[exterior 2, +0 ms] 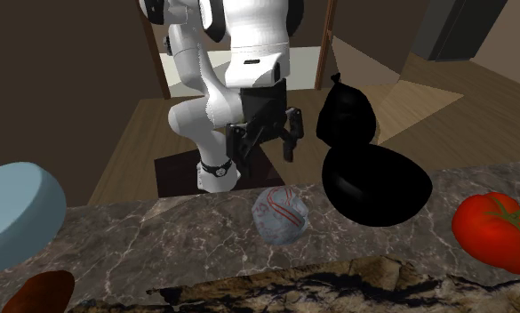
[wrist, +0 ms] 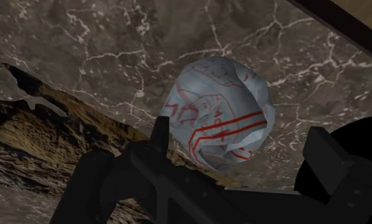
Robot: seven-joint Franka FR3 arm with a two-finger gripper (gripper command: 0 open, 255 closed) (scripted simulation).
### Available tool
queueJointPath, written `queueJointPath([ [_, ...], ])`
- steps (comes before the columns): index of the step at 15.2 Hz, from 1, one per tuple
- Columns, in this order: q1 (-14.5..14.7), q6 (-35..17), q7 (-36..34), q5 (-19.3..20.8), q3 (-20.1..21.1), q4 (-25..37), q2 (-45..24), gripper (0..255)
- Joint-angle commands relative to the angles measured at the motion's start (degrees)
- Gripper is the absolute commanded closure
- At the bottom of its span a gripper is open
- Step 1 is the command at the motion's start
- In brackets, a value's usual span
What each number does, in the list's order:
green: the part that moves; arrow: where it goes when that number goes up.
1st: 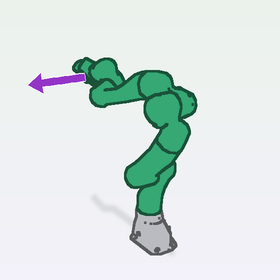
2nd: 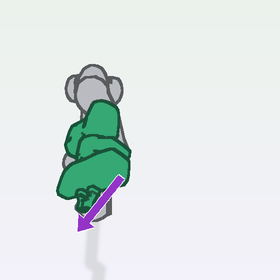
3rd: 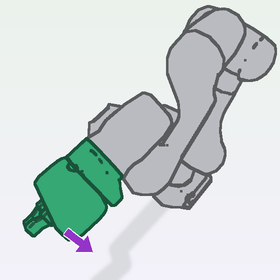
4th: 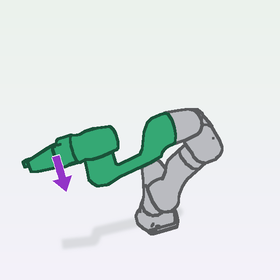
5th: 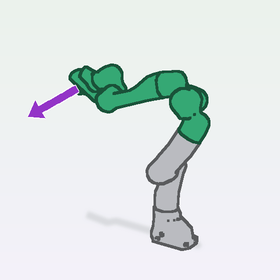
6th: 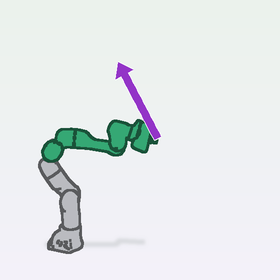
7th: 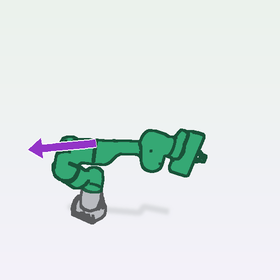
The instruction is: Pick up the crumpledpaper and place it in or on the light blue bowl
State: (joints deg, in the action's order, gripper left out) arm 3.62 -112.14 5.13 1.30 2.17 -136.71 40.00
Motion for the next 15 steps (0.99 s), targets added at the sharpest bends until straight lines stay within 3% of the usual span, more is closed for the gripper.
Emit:
queueJointPath([
  [1,0.3,-3.5,0.2,0.2,0.5,-1.1,-1.0,0],
  [8,0.2,-9.0,0.1,0.3,0.4,-4.7,-2.9,0],
  [15,0.2,-9.0,0.1,0.3,0.4,-4.7,-2.9,0],
])
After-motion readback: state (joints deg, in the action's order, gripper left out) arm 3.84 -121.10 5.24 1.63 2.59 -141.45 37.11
